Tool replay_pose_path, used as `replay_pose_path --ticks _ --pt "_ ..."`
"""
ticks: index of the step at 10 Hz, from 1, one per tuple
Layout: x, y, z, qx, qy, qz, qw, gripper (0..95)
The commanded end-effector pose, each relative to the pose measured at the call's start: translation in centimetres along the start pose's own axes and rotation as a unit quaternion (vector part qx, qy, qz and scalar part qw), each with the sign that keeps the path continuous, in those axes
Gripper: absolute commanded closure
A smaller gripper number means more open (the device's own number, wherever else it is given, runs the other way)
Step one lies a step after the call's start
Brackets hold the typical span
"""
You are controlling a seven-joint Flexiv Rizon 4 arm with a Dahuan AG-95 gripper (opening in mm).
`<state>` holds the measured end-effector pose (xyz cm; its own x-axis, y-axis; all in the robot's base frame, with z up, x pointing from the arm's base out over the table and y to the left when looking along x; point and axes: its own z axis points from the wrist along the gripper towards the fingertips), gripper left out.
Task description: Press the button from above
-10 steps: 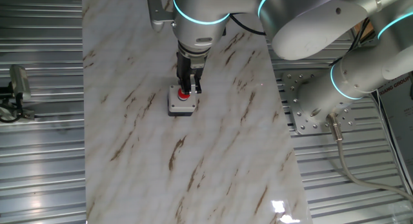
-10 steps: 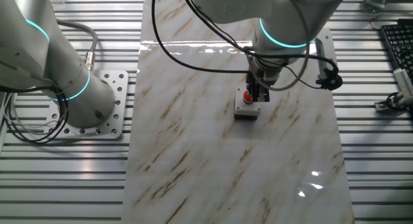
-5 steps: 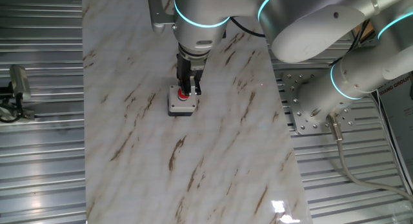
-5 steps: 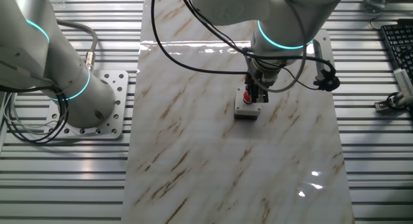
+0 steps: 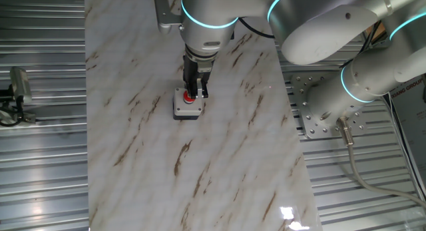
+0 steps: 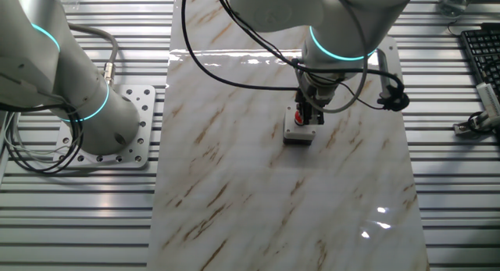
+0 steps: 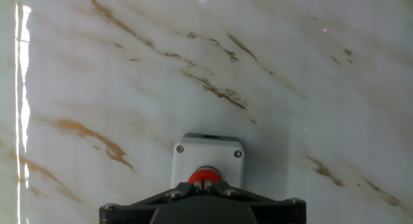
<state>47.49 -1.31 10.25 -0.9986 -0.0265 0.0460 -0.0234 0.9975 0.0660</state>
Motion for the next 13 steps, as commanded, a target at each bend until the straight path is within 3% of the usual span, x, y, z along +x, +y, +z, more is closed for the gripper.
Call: replay_pose_path --ticks 1,4,7,8,11,13 --pt "0.1 0.0 0.8 0.001 -0.004 -0.001 1.0 95.0" --pt "0.2 0.0 1.5 0.002 -0.006 -0.001 1.0 95.0" --pt "0.7 0.1 3.5 0.003 -0.043 0.0 0.9991 95.0" --pt "1.0 0.2 3.2 0.003 -0.045 -0.005 0.999 95.0" --pt "0.9 -0.1 1.3 -0.004 -0.029 -0.008 0.9995 95.0" --pt "0.9 -0.2 1.0 -0.004 -0.028 -0.007 0.9996 95.0"
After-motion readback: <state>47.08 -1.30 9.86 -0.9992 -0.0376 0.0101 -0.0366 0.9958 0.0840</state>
